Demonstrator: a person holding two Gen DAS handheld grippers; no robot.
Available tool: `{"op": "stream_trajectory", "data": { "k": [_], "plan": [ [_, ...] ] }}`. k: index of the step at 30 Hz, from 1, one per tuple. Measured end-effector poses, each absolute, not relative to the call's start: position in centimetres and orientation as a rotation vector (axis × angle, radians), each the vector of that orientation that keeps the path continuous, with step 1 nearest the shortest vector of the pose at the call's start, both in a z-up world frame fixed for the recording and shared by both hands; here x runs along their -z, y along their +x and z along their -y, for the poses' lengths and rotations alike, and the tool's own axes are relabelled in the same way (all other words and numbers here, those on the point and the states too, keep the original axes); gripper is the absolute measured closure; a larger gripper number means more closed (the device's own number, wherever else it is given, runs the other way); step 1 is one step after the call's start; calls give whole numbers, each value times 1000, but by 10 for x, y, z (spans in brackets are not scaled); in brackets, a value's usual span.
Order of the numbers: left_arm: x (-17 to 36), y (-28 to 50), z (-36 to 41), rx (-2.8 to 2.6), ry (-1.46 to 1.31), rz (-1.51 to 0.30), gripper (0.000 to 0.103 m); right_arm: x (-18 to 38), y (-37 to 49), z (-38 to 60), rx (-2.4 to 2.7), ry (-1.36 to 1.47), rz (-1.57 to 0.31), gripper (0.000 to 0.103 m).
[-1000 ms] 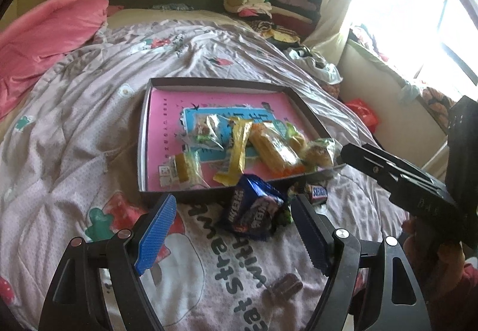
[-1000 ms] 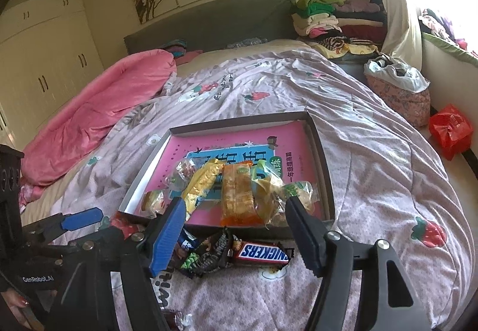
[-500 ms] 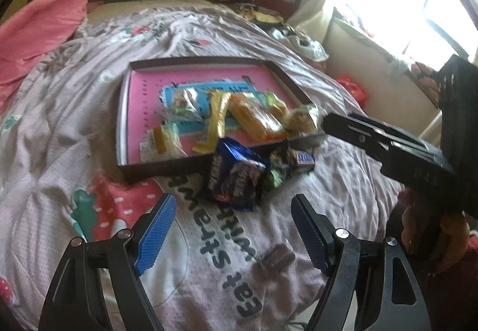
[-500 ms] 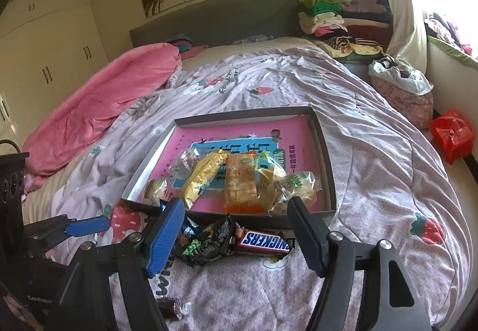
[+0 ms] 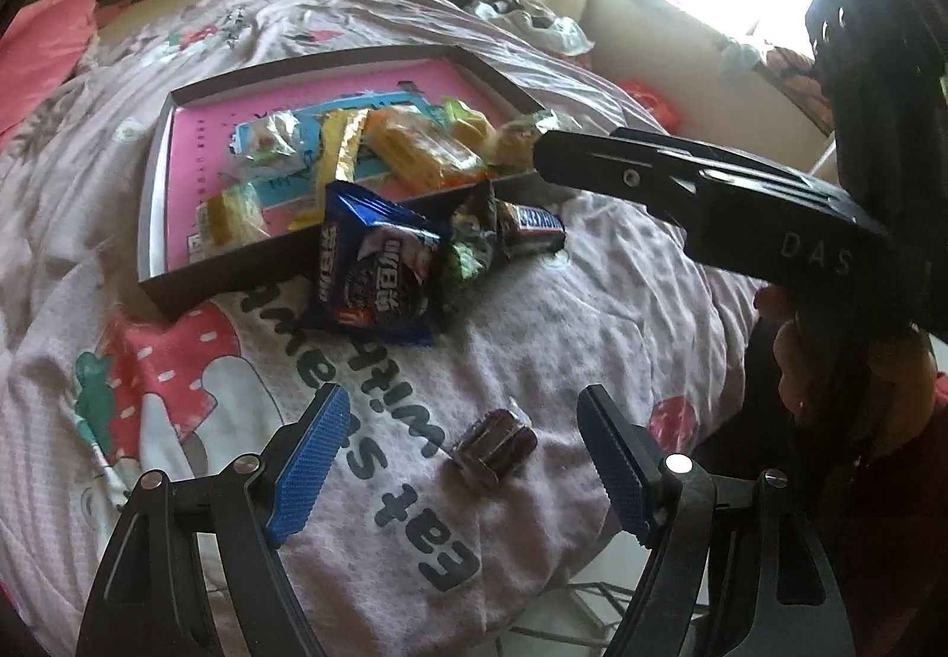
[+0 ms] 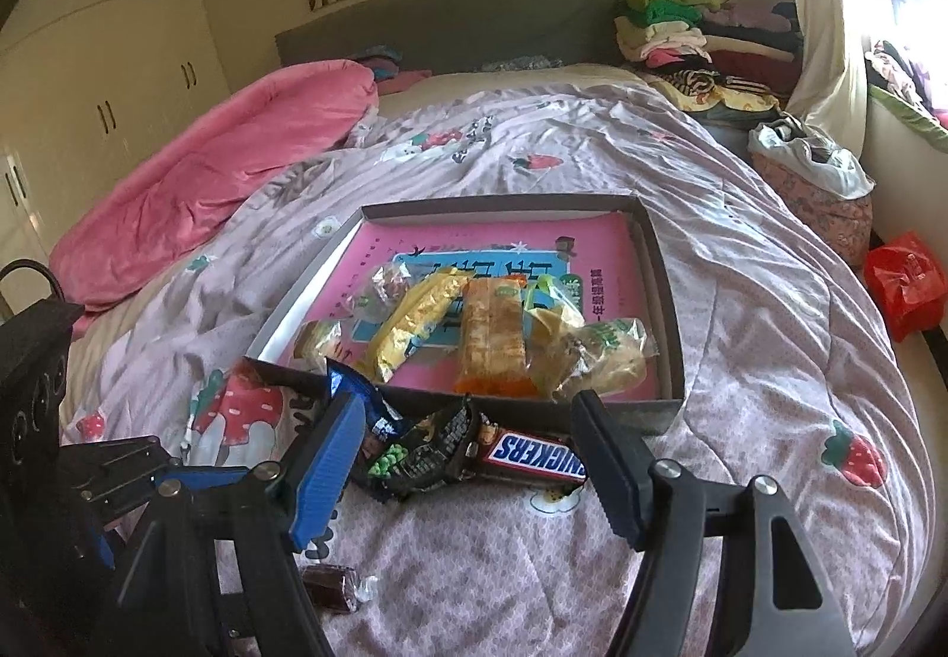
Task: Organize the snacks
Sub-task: 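Grasp the dark chocolate piece with the left tool while the right tool grasps the green-black snack bag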
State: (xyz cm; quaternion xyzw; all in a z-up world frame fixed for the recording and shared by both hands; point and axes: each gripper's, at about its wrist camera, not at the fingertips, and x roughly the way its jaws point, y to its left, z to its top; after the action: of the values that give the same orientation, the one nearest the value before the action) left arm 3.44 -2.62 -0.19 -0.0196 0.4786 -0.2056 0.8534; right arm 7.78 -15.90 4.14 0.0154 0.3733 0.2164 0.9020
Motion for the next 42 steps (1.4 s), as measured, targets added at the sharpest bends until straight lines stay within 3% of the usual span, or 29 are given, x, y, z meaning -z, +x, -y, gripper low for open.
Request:
{"op": "stream_trajectory", "data": {
  "k": [11,29,42],
  "plan": [
    [13,29,35,499,-6,-1036,25,-33,78,156,-463,7,-800,32],
    [41,38,31,558,-117,-1105,58,5,81,114,-582,-305,-843,32],
    [49,45,22,560,-148,-1114,61,14,90,96,-690,-441,-800,33]
  ]
}}
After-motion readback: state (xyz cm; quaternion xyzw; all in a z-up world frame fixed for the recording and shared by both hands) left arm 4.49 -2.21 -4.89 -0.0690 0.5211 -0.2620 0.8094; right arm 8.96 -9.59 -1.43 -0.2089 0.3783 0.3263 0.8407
